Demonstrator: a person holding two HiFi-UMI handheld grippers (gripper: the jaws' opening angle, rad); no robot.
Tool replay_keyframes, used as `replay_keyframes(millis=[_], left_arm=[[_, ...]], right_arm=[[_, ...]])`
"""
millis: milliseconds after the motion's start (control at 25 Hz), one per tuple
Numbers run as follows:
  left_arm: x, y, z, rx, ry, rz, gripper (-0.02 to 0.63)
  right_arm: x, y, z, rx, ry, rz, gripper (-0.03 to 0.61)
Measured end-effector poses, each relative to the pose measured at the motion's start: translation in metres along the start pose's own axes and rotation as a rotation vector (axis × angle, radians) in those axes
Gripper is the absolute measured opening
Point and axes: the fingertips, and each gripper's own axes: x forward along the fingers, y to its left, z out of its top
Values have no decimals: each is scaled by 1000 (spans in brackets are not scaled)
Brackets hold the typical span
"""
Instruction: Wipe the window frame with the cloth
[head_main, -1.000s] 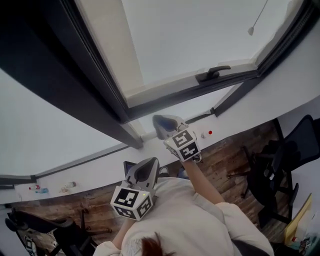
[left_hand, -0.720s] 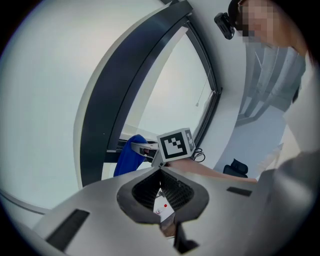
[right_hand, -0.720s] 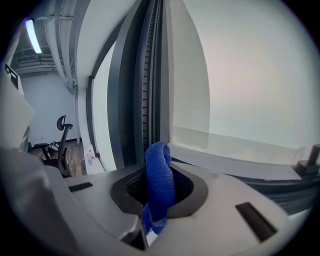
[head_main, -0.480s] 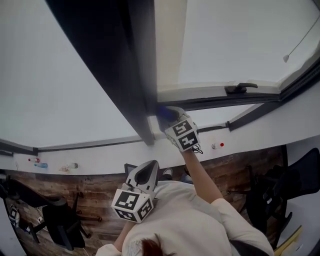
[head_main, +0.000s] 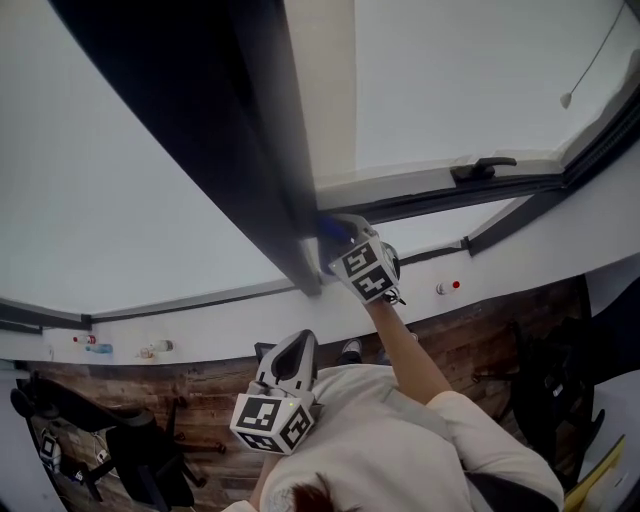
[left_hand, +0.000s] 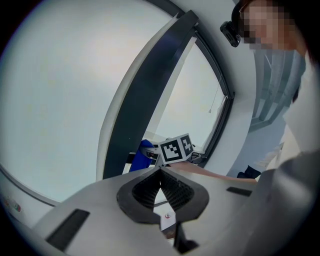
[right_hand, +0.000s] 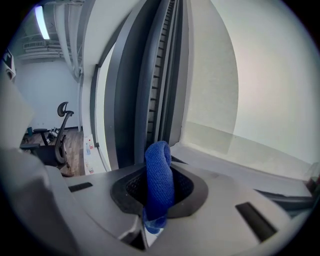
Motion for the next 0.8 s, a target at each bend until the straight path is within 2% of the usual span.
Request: replay_keyframes(millis=[280,800], left_arm=[[1,-2,1,18,3,-23,5],[7,-4,2,37,19,-66,5]], right_arm=[[-3,-5,-3,-16,-3,-22,49],[-14,-21,-12,22,-2,-76,48]])
